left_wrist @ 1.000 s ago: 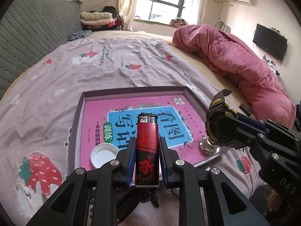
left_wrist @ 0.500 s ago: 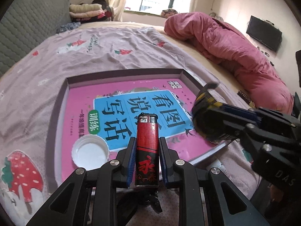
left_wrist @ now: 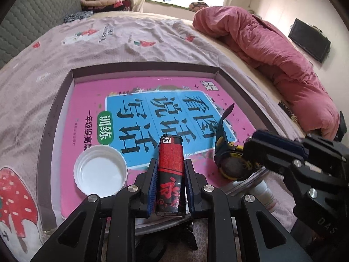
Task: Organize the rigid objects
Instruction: 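Lower the lighter onto the workbook and open the left gripper while the right lowers the watch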
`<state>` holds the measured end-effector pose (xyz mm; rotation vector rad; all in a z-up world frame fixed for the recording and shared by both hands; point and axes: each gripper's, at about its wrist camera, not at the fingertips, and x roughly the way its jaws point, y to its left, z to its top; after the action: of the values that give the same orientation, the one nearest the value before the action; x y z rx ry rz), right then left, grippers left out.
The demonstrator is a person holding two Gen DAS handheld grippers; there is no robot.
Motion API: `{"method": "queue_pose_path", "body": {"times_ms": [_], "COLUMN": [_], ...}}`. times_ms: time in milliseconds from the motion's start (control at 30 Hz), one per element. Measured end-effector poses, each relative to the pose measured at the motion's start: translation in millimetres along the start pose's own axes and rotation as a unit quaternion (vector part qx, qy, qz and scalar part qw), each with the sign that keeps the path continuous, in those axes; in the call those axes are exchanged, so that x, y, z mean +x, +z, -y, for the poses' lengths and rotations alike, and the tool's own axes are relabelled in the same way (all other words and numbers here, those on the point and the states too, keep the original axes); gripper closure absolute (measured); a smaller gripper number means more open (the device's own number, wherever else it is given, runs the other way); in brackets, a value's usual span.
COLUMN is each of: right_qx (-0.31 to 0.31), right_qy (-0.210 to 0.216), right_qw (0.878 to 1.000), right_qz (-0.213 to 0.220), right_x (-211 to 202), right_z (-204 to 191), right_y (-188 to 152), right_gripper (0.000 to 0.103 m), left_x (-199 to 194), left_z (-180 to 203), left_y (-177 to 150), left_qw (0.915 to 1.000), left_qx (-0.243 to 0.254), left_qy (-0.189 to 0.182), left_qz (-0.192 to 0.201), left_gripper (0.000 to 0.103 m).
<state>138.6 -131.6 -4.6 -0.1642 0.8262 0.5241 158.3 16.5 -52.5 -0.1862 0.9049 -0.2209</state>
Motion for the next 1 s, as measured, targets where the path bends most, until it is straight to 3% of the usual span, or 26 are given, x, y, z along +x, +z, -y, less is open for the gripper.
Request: {"method": "queue_pose_path", "body": {"times_ms": [300, 600, 1000], "right_qx": [0.041, 0.05, 0.064], "right_qy": [0.003, -0.006, -0.022], "right_qw": [0.999, 0.999, 0.998], "right_qz": [0.011, 0.015, 0.006], "right_x": [-15, -23, -19], "right_z": [12, 15, 20], "right_y": [-13, -16, -17], "right_gripper": [0.089, 0.088, 0.088], "left_x": [2, 2, -3], "left_z": [9, 4, 5], "left_y": [-2, 0, -1], "left_qw": [0.9998, 0.9994, 0.9997], "left_qx": [0.019, -0.01, -0.001], "left_qy": [0.004, -0.032, -0.025], "left_qz": [0.006, 0.005, 0.005], "left_gripper": [0.08, 0.08, 0.078]}}
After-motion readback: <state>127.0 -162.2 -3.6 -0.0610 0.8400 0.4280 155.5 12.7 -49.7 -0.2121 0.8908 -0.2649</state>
